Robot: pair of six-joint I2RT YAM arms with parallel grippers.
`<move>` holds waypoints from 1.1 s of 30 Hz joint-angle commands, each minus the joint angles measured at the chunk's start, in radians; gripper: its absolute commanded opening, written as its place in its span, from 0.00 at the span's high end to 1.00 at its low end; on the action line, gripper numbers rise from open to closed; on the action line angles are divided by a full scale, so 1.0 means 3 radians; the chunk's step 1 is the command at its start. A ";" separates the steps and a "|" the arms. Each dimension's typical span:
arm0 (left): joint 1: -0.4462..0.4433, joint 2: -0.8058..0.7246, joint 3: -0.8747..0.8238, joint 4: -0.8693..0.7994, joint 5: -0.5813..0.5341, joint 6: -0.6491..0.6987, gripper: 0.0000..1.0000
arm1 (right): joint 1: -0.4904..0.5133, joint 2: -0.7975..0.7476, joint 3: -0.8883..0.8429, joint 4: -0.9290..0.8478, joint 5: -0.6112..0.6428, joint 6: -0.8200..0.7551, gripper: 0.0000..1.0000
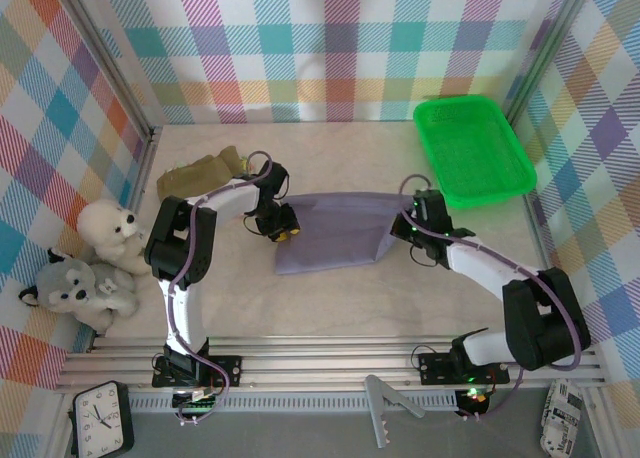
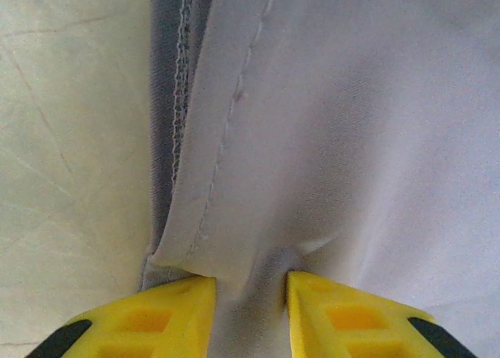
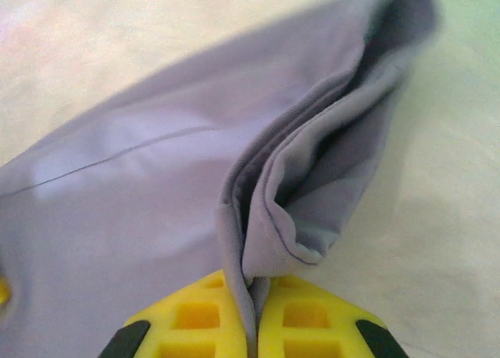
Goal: Fold and stack the skirts
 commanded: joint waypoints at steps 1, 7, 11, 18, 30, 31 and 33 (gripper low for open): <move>0.0030 0.0129 -0.0154 -0.0032 -0.0055 0.0032 0.68 | 0.0323 0.0004 0.0390 -0.0072 0.0041 -0.0865 1.00; 0.0030 0.0087 -0.0142 -0.0027 0.0030 0.0019 0.66 | 0.1108 0.0643 0.1180 -0.0528 -0.0074 -0.1913 1.00; 0.0064 -0.0014 -0.0118 -0.0098 0.0013 0.0023 0.64 | 0.1406 0.1110 0.1439 -0.0661 -0.0066 -0.2119 1.00; 0.0213 -0.0338 -0.0092 -0.0349 -0.0065 0.0105 0.58 | 0.1411 0.1597 0.1540 -0.0625 0.0019 -0.1787 1.00; 0.0212 -0.0233 -0.0502 0.0035 0.0226 -0.0040 0.72 | 0.1410 0.1450 0.1755 -0.0673 -0.0299 -0.1638 1.00; 0.0209 -0.0221 -0.0504 0.0039 0.0217 -0.0044 0.75 | 0.1426 0.1441 0.1787 -0.0689 -0.0358 -0.1684 1.00; 0.0209 -0.0218 -0.0481 0.0038 0.0168 -0.0022 0.78 | 0.1493 0.1439 0.1825 -0.0707 -0.0434 -0.1794 1.00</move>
